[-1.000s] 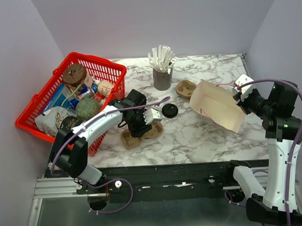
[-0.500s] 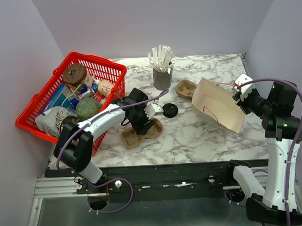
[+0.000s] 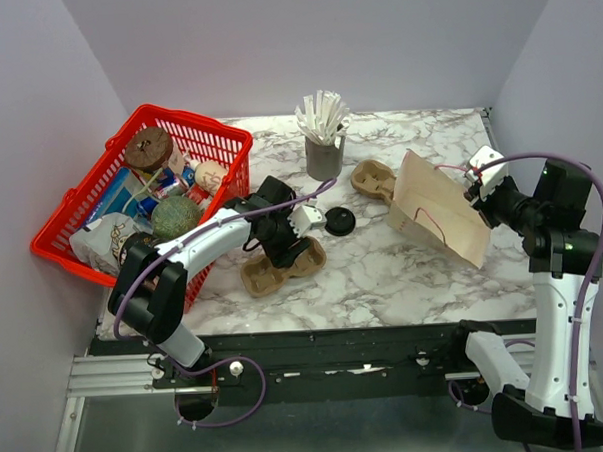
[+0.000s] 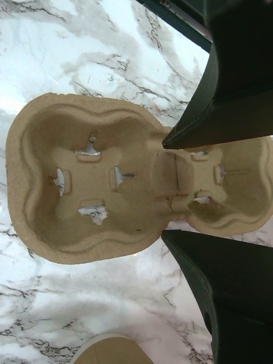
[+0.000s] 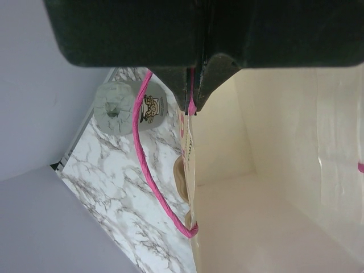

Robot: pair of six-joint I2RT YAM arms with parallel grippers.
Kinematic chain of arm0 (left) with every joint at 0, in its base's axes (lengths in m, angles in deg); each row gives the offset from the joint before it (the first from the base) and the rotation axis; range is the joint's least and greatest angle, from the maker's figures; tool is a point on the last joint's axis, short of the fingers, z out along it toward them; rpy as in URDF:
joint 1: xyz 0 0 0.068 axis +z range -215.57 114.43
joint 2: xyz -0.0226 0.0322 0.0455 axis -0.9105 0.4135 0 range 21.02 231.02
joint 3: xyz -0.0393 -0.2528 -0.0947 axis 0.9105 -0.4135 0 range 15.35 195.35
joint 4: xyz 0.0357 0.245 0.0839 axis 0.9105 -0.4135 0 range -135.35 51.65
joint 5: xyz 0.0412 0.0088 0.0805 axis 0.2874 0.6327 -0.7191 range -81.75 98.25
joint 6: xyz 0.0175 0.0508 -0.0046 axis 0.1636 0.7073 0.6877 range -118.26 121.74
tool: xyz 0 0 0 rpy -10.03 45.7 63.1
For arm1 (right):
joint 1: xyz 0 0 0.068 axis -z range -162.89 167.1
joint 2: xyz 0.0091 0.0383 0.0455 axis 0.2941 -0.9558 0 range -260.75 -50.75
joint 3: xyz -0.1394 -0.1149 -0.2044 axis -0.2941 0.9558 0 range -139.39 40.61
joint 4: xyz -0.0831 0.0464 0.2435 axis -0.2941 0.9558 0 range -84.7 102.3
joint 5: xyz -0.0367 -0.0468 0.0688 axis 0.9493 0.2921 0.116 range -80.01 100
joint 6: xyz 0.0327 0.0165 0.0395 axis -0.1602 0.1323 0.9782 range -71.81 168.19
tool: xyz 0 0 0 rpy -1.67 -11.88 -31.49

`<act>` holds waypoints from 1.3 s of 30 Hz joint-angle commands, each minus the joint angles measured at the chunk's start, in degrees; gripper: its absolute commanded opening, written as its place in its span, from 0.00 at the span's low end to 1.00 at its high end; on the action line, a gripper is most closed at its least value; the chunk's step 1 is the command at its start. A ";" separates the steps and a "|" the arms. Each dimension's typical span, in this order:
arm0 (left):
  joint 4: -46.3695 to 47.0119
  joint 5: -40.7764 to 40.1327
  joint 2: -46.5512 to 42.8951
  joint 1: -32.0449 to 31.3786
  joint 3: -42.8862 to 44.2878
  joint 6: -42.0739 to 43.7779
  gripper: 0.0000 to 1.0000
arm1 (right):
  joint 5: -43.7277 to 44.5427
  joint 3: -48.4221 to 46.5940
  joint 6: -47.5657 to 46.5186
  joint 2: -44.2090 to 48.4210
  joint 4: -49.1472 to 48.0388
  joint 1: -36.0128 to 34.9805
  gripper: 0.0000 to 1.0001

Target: Pack the takeout coffee

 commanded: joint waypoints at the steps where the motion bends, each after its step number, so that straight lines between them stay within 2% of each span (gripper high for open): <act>1: 0.10 -2.72 -1.53 0.09 -1.65 -0.71 0.66 | 0.95 -0.12 0.58 -0.23 -0.15 -0.26 0.01; 10: 1.24 -2.63 -1.35 0.01 -3.33 -1.41 0.66 | 0.51 -0.82 1.02 -1.28 -0.32 -0.34 0.01; 19: 1.77 -3.16 -0.03 0.01 -2.19 -2.82 0.61 | 0.51 -1.26 0.75 -1.46 -0.06 -0.26 0.01; 23: 1.24 -2.90 0.14 0.01 -2.27 -3.08 0.56 | 0.51 -1.26 0.84 -1.54 -0.15 -0.34 0.01; 30: 0.36 -1.93 -0.38 -0.17 -2.63 -3.78 0.40 | 0.34 -1.09 1.19 -1.63 -0.41 -0.34 0.01; 32: -0.51 -2.02 -1.17 -0.08 -2.28 -3.70 0.39 | 0.34 -1.18 1.28 -1.63 -0.41 -0.34 0.01; 37: -3.41 -2.28 -3.54 -0.17 -0.78 -2.55 0.39 | 0.34 -1.26 1.11 -1.72 -0.32 -0.34 0.01; 38: -3.50 -2.63 -3.90 -0.17 -0.78 -2.20 0.41 | 0.34 -1.09 1.02 -1.72 -0.24 -0.26 0.01; 39: -3.59 -2.89 -4.25 -0.17 -0.78 -2.11 0.52 | 0.25 -0.91 1.10 -1.72 -0.32 -0.34 0.01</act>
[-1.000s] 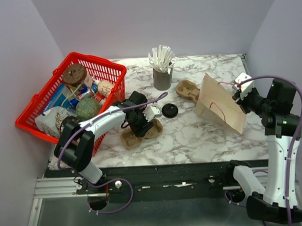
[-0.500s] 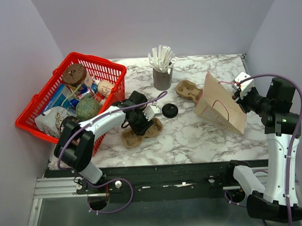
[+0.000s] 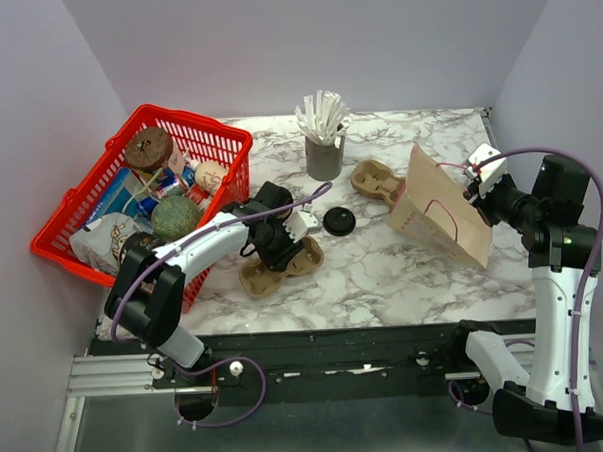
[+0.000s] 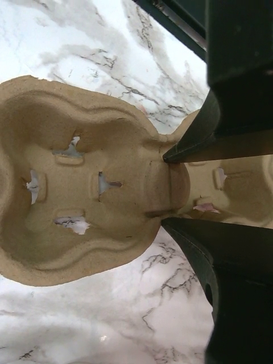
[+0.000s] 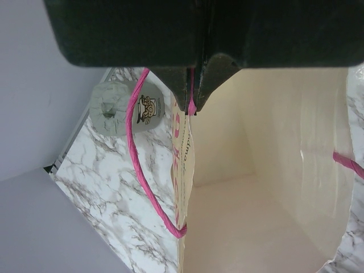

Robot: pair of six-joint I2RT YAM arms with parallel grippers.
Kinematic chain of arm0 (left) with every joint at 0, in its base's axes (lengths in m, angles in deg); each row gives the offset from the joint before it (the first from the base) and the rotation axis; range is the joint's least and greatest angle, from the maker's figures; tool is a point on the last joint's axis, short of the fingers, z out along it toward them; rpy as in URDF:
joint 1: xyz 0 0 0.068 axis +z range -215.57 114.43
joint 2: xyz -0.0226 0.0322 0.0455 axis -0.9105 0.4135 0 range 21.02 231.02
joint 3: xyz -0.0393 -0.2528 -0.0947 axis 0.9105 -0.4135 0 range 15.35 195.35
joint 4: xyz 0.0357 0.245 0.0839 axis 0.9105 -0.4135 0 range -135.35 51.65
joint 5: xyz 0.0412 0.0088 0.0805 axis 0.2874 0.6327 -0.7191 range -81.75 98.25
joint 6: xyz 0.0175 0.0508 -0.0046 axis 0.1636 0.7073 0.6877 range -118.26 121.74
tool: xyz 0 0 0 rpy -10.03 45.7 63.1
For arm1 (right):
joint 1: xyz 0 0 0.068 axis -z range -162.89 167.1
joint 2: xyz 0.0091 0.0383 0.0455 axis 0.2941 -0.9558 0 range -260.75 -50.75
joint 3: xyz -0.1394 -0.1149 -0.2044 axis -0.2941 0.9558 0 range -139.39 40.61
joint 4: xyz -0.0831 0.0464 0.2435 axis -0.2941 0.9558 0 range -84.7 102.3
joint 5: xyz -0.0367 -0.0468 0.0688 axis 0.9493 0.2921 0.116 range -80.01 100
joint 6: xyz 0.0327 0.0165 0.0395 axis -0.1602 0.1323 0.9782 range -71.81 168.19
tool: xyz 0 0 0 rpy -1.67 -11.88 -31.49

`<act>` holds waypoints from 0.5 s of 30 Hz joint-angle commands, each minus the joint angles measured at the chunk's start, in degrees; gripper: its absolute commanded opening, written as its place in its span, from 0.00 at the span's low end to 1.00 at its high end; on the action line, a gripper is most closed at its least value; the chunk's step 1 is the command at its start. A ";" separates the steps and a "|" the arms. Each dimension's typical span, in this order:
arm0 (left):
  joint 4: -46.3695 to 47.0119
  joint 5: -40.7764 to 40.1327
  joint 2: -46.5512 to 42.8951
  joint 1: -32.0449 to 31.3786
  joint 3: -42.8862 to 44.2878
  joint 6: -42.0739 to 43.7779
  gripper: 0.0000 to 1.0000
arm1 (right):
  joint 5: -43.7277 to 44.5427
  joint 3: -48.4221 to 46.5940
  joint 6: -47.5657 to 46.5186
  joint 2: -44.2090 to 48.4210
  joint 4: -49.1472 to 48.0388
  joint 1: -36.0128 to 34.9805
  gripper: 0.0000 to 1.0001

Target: Pack the takeout coffee

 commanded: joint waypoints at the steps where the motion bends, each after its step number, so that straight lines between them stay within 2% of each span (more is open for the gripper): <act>1: -2.56 -0.75 -3.81 -0.15 1.76 0.90 0.57 | 0.34 -0.67 1.02 -0.15 -0.30 -0.34 0.01; 6: -2.30 -2.25 -2.76 -0.15 2.28 0.47 0.66 | -0.19 -0.23 1.90 0.03 -0.39 -0.26 0.01; 15: -2.65 0.21 -3.12 -0.23 2.72 -0.15 0.68 | 0.34 -3.66 0.67 -1.73 1.98 -0.26 0.01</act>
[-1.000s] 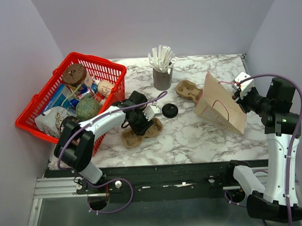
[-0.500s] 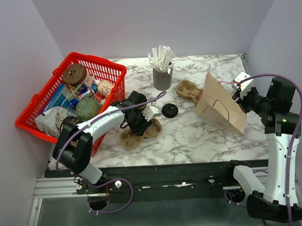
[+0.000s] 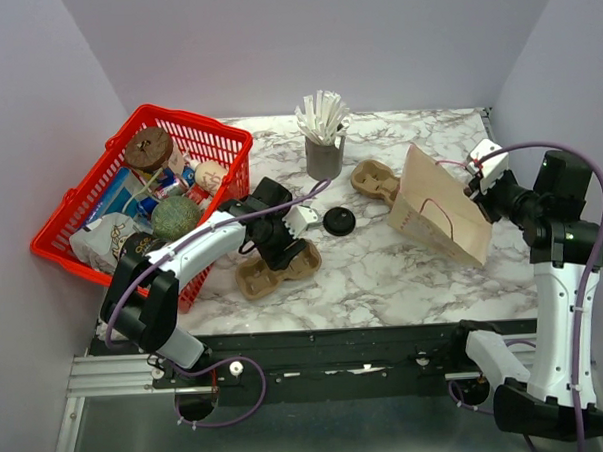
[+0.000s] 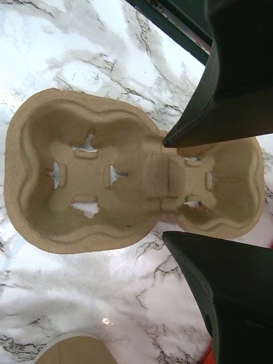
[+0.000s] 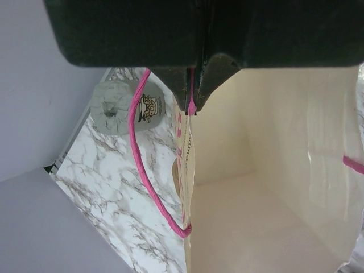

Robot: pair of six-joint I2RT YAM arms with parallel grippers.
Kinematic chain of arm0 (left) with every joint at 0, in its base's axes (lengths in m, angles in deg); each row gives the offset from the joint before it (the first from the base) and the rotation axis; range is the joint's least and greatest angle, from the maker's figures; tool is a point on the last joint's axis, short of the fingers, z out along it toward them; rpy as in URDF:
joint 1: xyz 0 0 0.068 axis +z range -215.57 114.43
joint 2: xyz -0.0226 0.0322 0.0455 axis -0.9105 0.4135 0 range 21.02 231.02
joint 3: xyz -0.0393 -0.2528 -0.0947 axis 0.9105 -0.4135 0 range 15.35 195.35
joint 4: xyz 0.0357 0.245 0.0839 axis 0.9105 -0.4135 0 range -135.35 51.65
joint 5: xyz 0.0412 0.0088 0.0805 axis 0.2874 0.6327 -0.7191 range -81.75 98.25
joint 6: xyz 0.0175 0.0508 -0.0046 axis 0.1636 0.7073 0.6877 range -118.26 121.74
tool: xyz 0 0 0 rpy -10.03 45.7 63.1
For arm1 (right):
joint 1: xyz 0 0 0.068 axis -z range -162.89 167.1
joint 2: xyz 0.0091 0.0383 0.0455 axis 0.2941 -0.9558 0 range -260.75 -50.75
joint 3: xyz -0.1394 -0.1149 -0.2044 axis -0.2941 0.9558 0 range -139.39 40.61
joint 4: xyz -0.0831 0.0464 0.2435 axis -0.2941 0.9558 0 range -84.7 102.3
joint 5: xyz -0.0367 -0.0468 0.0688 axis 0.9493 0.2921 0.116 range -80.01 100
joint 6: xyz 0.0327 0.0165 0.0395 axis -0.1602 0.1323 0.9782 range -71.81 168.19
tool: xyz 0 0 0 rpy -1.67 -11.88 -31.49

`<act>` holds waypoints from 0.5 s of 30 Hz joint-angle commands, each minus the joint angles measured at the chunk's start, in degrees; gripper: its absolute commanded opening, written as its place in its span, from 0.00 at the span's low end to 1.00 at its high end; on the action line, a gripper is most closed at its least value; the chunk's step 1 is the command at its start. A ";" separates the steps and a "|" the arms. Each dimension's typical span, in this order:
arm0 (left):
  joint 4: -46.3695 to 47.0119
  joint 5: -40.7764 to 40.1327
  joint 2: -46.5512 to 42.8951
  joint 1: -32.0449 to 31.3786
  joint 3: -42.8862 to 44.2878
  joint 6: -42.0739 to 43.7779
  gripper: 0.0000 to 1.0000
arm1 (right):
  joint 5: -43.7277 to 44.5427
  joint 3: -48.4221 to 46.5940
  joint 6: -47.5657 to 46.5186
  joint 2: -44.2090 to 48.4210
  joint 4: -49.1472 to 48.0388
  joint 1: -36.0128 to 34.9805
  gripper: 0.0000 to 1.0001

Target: Pack the takeout coffee

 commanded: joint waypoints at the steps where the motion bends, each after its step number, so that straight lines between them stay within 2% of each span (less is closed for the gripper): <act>1: -1.23 1.28 -0.91 -0.24 0.73 -0.20 0.68 | 0.34 -2.39 0.05 -0.81 1.74 -0.34 0.01; 9: -2.99 3.04 -1.96 -0.50 -0.68 1.12 0.54 | -0.10 -2.83 1.28 -1.78 1.65 -0.26 0.01; 15: -3.34 2.95 -0.56 -0.94 -1.20 1.56 0.56 | 0.07 -2.66 1.11 -1.78 1.65 -0.26 0.01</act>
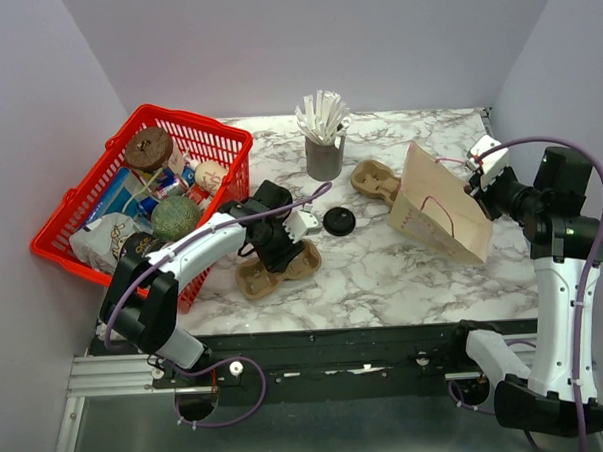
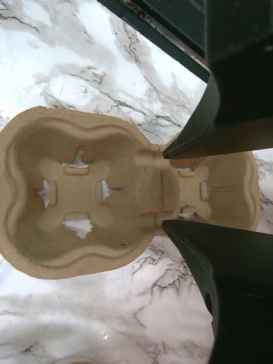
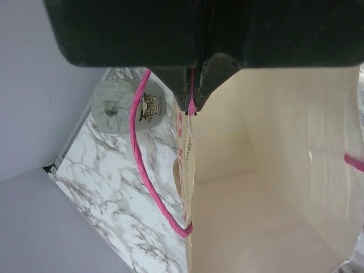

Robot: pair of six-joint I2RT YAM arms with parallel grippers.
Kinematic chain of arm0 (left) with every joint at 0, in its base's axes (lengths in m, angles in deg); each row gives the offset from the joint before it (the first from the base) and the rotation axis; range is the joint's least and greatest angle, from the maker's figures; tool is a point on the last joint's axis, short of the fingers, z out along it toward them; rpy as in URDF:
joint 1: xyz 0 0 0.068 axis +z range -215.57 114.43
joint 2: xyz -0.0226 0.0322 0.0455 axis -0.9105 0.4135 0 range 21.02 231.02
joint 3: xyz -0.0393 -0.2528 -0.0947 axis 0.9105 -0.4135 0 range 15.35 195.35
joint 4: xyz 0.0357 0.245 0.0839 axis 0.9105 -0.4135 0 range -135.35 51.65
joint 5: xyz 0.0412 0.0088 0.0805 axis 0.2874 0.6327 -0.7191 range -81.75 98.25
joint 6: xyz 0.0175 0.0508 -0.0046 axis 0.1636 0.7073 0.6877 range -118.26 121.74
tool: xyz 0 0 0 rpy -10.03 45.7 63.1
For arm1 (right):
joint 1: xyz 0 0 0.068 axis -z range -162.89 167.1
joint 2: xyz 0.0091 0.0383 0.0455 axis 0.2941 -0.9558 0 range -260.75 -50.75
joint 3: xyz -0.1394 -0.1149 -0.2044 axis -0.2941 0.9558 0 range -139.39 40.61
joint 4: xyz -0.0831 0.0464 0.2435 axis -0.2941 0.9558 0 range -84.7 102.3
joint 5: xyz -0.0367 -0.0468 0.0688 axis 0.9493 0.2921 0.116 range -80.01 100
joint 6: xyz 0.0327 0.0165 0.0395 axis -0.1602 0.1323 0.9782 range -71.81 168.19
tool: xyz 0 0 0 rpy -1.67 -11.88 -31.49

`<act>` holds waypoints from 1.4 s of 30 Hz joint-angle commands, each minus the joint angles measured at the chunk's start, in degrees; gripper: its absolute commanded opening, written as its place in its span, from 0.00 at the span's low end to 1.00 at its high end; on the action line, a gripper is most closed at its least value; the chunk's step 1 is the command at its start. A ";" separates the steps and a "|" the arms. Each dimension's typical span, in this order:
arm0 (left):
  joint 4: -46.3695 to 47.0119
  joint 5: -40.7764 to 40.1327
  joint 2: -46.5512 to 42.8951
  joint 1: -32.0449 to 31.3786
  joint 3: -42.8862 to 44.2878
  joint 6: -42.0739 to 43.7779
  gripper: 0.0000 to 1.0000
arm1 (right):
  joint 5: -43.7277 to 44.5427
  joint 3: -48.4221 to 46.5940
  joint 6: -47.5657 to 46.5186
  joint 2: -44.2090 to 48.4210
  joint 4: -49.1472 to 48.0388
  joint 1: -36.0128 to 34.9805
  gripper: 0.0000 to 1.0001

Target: Pack the takeout coffee

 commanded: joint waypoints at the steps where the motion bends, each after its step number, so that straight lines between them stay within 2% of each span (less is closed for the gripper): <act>1: -1.33 1.69 0.40 -0.52 -0.85 1.10 0.56 | 0.10 -1.17 0.91 -0.10 1.33 -0.34 0.01; 8: 1.83 -1.30 1.37 -0.79 -2.44 2.33 0.58 | 0.18 -1.17 1.00 0.08 1.42 -0.34 0.01; 17: 2.71 -1.13 3.39 -0.87 -2.17 2.34 0.56 | 0.27 -1.35 1.18 -0.18 1.33 -0.34 0.01; 25: 0.87 -0.69 3.14 -0.96 -0.77 2.42 0.46 | 0.10 -1.35 1.35 -0.44 1.24 -0.43 0.01; 29: -1.94 -0.08 -0.46 -0.96 -0.32 3.65 0.43 | 0.01 -2.75 0.04 -0.53 2.38 -0.61 0.01; 32: -3.26 1.59 -2.75 -0.96 -1.11 4.71 0.38 | 0.62 -4.33 -1.55 -0.62 3.78 -1.05 0.01; 35: -4.32 3.96 -4.24 -0.88 -1.73 5.67 0.25 | 1.24 -5.83 -3.65 -0.45 5.19 -1.57 0.01; 38: -4.85 5.72 -5.74 -0.88 -1.73 5.85 0.17 | 2.55 -6.36 -5.06 -0.10 5.55 -2.19 0.01; 42: -4.94 10.28 -8.90 -0.26 -1.64 5.59 0.00 | 2.12 -6.71 -5.24 0.61 6.77 -2.63 0.01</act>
